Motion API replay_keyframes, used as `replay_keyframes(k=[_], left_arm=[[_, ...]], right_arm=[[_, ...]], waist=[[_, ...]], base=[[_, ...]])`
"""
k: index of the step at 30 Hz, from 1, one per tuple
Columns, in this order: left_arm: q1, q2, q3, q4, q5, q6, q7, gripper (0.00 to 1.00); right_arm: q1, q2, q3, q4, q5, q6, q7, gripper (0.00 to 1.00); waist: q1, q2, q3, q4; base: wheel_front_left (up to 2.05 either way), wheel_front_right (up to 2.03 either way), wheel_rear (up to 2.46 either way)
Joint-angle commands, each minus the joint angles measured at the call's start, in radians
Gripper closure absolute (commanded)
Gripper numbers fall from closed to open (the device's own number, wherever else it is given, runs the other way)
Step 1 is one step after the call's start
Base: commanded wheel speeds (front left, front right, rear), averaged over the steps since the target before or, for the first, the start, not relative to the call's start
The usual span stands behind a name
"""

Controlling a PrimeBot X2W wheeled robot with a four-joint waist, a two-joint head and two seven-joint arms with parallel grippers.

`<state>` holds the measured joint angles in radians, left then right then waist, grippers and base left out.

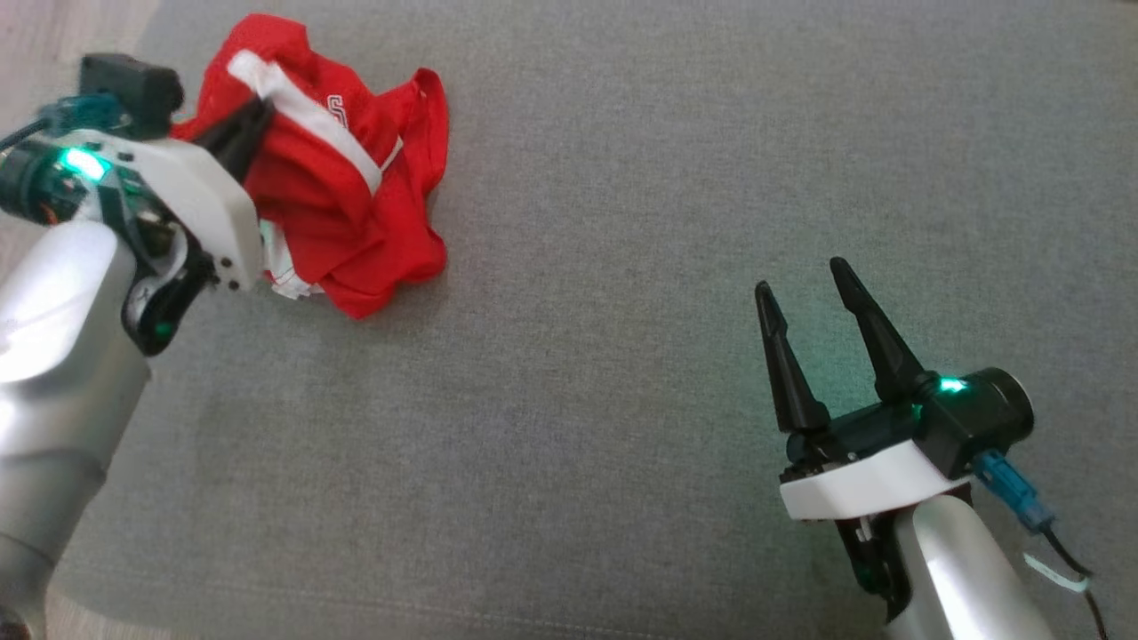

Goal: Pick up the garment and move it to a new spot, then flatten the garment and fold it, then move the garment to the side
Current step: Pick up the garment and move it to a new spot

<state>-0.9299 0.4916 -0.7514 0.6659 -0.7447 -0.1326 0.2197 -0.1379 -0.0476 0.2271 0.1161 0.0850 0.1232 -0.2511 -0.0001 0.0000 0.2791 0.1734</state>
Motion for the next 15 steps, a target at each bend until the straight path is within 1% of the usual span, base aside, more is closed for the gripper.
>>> replay_keyframes(k=[1,4,10,15], left_arm=[[-0.084,0.058,0.036,-0.017,0.008,0.002,-0.026,1.00],[-0.108,0.052,0.035,-0.013,0.022,0.002,-0.122,1.00],[-0.152,0.041,0.022,-0.047,0.049,0.002,-0.283,1.00],[-0.170,0.017,0.026,-0.101,0.064,0.003,-0.388,1.00]], right_arm=[[-0.019,-0.003,0.027,-0.026,-0.001,0.008,-0.011,0.00],[-0.014,-0.003,0.026,-0.022,0.006,0.008,-0.011,0.00],[0.004,-0.003,0.022,-0.014,0.021,0.008,-0.011,0.00],[0.016,-0.003,0.020,-0.012,0.041,0.008,-0.011,0.00]], waist=[[0.0001,0.0000,-0.008,0.001],[0.0001,0.0000,-0.034,0.006],[0.0001,0.0000,-0.087,0.019],[0.0001,0.0000,-0.125,0.015]], base=[[0.00,0.00,0.00],[0.00,0.00,0.00],[0.00,0.00,0.00],[0.00,0.00,0.00]])
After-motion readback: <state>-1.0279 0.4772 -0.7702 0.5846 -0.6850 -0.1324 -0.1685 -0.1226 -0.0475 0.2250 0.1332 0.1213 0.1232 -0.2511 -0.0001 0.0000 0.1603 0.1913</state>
